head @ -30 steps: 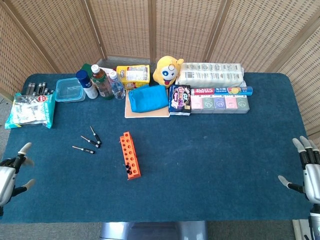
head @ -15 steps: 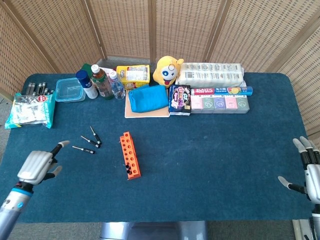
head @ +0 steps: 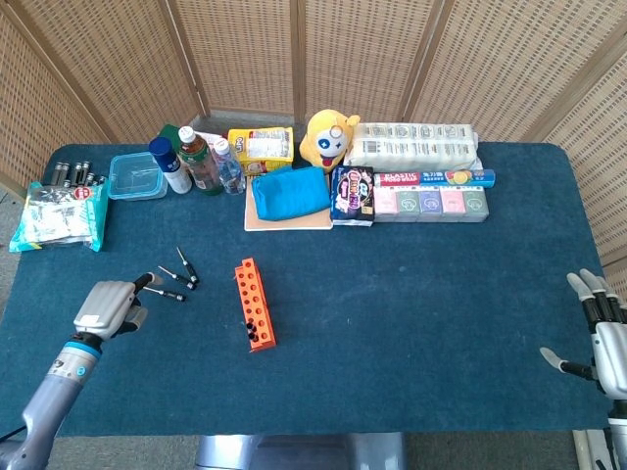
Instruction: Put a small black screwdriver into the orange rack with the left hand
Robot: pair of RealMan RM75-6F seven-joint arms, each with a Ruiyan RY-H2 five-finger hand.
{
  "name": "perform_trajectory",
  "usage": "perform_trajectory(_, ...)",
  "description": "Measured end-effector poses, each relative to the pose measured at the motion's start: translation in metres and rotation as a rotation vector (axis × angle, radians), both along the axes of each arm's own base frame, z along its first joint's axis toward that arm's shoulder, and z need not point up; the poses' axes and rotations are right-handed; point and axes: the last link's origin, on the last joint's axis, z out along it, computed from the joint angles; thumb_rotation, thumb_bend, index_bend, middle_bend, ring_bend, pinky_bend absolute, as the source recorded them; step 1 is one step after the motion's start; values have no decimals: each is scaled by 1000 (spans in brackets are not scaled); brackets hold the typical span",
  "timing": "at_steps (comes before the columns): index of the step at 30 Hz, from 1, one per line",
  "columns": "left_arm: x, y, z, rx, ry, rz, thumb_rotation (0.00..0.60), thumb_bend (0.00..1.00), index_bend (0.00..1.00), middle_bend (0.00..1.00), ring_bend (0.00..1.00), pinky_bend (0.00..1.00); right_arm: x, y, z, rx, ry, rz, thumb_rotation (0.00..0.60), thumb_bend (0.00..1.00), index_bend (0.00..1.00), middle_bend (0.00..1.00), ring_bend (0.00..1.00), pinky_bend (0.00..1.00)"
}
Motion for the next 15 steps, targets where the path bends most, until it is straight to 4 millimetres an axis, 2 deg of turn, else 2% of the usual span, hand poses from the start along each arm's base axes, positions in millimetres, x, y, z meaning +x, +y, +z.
perform_trajectory(10, 1, 14, -34, -27, 56, 33, 600, 414, 351, 1000, 1000, 1000, 1, 0, -3, 18, -3, -3, 600, 0, 19, 25, 27, 81)
perform_trajectory(15, 3, 18, -44, -20, 82, 32, 600, 414, 351, 1000, 1000, 1000, 0, 0, -1, 18, -9, -7, 600, 0, 19, 25, 28, 81)
